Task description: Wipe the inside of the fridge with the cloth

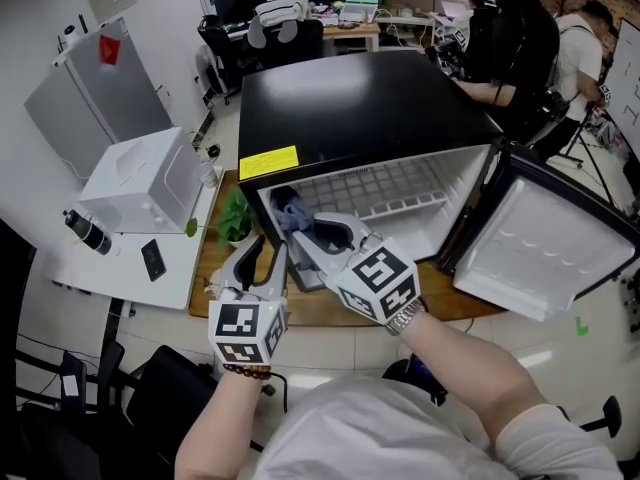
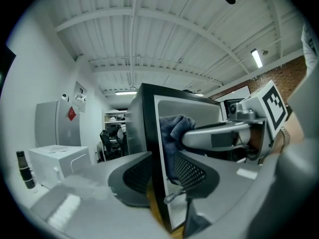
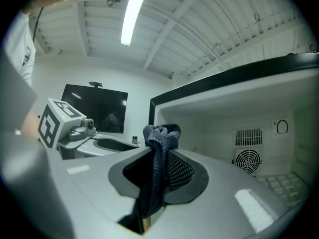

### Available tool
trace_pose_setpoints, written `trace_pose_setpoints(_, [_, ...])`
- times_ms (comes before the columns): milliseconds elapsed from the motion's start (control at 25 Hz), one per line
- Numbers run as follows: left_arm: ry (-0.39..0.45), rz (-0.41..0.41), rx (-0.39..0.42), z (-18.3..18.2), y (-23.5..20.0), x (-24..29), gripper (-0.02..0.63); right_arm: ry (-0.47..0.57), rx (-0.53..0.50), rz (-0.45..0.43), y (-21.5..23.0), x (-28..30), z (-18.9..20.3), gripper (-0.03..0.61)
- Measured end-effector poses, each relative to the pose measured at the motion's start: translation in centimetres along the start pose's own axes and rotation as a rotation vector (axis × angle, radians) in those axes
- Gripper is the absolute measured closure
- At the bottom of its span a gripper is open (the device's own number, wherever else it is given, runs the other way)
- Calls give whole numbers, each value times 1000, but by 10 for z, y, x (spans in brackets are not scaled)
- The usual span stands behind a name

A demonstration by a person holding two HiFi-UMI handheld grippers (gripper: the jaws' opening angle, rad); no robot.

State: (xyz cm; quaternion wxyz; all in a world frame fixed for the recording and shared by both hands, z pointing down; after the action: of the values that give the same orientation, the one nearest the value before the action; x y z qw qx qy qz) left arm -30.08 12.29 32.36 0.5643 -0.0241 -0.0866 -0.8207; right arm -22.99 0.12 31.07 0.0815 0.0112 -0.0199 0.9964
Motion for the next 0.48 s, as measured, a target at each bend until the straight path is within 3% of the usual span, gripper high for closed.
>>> trace_pose_setpoints(480, [-31,-24,0,5,-1,4,476,47,-71,-43,12,28,12,514])
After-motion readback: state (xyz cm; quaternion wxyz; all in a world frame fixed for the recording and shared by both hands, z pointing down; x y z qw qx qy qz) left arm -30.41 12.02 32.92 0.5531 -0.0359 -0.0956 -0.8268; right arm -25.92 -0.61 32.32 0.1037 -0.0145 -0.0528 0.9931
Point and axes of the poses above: the fingertips, and each gripper's own axes: x forward along the fingers, y to its right, z out of its underside, the point moved 8 cm from there along -x, backward along the fingers
